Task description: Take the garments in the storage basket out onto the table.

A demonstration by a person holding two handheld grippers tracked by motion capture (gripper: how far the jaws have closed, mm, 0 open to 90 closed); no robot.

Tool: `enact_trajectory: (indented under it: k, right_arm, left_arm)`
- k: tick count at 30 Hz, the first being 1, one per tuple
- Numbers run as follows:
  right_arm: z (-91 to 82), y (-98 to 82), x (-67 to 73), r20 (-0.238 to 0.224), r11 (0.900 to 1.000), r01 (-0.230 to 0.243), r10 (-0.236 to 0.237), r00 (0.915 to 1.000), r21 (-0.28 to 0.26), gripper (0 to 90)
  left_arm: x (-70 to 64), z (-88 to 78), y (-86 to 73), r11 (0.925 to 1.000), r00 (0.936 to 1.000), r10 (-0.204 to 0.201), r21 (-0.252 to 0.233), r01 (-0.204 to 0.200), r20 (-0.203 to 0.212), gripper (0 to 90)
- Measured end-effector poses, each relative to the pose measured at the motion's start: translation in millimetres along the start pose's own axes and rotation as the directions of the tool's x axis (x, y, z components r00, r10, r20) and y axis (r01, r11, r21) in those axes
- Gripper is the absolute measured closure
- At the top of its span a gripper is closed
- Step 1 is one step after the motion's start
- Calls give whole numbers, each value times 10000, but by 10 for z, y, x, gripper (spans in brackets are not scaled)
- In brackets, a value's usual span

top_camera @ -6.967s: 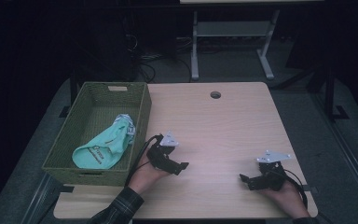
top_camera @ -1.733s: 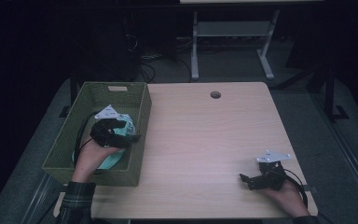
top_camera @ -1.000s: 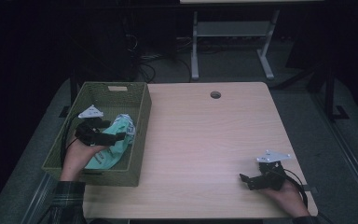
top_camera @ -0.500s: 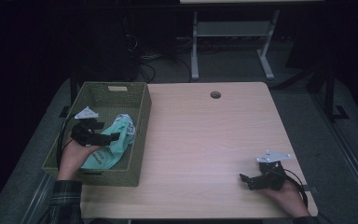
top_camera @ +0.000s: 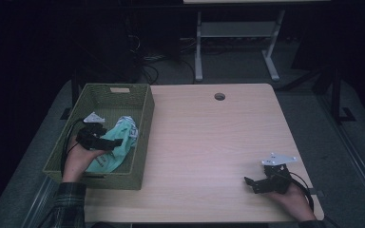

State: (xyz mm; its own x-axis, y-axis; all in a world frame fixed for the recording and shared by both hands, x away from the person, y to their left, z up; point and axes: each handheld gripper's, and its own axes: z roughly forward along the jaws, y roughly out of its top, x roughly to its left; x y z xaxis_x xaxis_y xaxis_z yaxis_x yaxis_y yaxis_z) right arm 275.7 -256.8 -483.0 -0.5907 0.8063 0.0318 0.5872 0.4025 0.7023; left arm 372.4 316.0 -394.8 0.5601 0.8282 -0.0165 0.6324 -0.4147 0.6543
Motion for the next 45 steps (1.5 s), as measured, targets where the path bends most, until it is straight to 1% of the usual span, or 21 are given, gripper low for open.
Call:
enact_trajectory:
  k: [2,5,8,9,13,20,26,28,30,31,32,35,37,38,39,40,41,42,43,44,45]
  right_arm:
    - [0,0,0,1,10000,2,-2,10000,-4,14]
    - [0,-1,0,3,10000,8,-8,10000,-5,14]
    - [0,0,0,5,10000,5,-5,10000,-2,14]
    - [0,0,1,4,10000,1,-1,10000,0,14]
    - [0,0,1,5,10000,-1,1,10000,0,14]
    - [0,-1,0,5,10000,7,-7,10000,-4,14]
    - [0,-1,0,3,10000,7,-7,10000,-4,14]
    - [0,-1,0,2,10000,8,-8,10000,-4,14]
    - [0,-1,0,4,10000,6,-6,10000,-3,14]
    - [0,-1,0,3,10000,6,-6,10000,-2,14]
    - [0,-1,0,4,10000,5,-5,10000,-3,14]
    - [0,-1,0,4,10000,6,-6,10000,-4,14]
    - [0,-1,0,4,10000,7,-7,10000,-4,14]
    - [0,-1,0,3,10000,9,-9,10000,-3,14]
    - [0,-1,0,4,10000,7,-7,10000,-5,14]
    - [0,0,1,3,10000,0,0,10000,0,14]
    - [0,-1,0,5,10000,4,-4,10000,-3,14]
    - [0,0,1,4,10000,-1,1,10000,0,14]
    - [1,-1,0,4,10000,6,-6,10000,-7,14]
    - [0,0,0,0,10000,0,0,10000,-1,14]
    - [0,-1,0,0,10000,7,-7,10000,-5,14]
  left_arm:
    - [0,34,-4,9995,9999,35,308,-32,-99,151]
    - [-14,74,-7,9984,9999,84,568,-78,-113,151]
    - [-20,117,-14,9955,9995,238,923,-218,-210,151]
    - [-24,126,-16,9946,9996,204,1018,-181,-219,151]
    - [-30,187,-22,9866,9992,255,1620,-201,-314,151]
    - [-65,230,-30,9818,9995,317,1876,-310,-11,174]
    - [-84,267,-37,9722,9988,368,2300,-433,324,260]
    - [-84,270,-41,9704,9981,297,2378,-419,547,329]
    - [-90,270,-43,9681,9968,251,2467,-430,755,425]
    - [-90,268,-41,9659,9961,335,2534,-531,813,470]
    - [-94,268,-41,9648,9959,322,2575,-532,849,509]
    - [-91,251,-34,9633,9954,300,2632,-530,906,680]
    - [-88,240,-30,9642,9956,163,2621,-401,924,775]
    - [-85,233,-28,9642,9957,130,2625,-367,912,804]
    - [-83,229,-27,9649,9959,97,2606,-329,896,822]
    - [-79,218,-25,9681,9963,3,2496,-219,861,830]
    - [-77,212,-24,9691,9965,-18,2460,-190,840,834]
    - [-69,194,-19,9714,9967,-33,2368,-160,809,835]
    - [-62,168,-16,9769,9971,-89,2135,-76,762,836]
    - [-55,147,-12,9800,9971,-126,1990,-25,745,837]
    - [-47,116,-11,9856,9972,-229,1689,106,707,838]
